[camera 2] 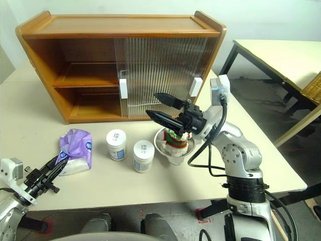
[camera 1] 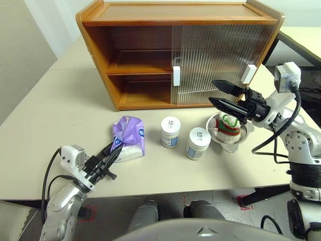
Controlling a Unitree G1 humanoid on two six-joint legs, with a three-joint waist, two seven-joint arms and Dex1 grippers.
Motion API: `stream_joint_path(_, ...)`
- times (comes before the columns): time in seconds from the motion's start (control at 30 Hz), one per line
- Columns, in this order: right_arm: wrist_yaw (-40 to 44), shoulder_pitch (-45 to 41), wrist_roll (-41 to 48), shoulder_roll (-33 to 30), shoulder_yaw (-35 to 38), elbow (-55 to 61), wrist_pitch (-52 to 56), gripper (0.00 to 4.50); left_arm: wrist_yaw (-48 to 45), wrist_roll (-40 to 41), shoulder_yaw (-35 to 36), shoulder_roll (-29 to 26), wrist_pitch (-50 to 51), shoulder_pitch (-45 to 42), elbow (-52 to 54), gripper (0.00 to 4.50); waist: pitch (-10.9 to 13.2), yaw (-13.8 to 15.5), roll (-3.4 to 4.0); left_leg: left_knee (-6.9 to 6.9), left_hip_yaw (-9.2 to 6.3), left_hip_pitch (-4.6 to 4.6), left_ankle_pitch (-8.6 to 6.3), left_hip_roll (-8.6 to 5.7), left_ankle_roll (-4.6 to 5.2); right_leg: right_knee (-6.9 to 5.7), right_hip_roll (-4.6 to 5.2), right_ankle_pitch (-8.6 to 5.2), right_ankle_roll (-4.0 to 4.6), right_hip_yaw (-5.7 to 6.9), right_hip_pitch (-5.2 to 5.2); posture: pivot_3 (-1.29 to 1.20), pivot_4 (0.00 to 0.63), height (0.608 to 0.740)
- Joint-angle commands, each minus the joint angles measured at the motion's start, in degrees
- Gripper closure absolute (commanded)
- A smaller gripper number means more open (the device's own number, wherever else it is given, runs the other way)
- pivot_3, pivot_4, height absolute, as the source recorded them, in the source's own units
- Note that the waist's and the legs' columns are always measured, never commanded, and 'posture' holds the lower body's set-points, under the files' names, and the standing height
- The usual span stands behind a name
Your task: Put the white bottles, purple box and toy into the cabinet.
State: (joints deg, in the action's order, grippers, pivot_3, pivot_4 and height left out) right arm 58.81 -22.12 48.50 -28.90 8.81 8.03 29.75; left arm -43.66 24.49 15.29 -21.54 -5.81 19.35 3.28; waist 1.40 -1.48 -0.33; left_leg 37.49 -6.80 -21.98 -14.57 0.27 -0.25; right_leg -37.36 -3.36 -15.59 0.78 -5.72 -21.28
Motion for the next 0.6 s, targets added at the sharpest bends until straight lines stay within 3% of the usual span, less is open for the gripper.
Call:
stream_joint_path(0.03,0.0,0.0,0.0,0.3,0.2,0.5,-0.1,0.0,-1.0,0.1,0.1,-0.9,0.3,0.9,-1.8,4.48,0.0,0.0,0.0,-0.03,0.0,0.0,0.0,0.0,-0.01,0.0,0.0,-0.01,0.02,-0.01,-0.01,-0.04,0.051,0.74)
stream_joint_path(0.27,0.4,-0.6,-0.3,0.8,-0.1,-0.3,-0.4,0.0,-0.6,4.0,0.6,-3.8,5.9,-0.7,5.0,4.48,0.0,0.0,-0.05,-0.32,0.01,-0.01,0.0,0.0,-0.02,0.0,0.0,-0.07,0.17,-0.01,-0.15,-0.04,0.05,0.74)
stream_joint_path(0.6,0.7,-0.8,-0.9,1.5,-0.6,-0.9,-1.2,0.0,7.9,11.4,1.6,-8.9,22.0,-14.0,18.2,4.48,0.1,0.2,-0.14,-0.38,0.13,0.13,0.11,-0.05,0.02,0.04,-0.05,0.15,0.06,0.0,0.05,-0.03,0.043,0.74)
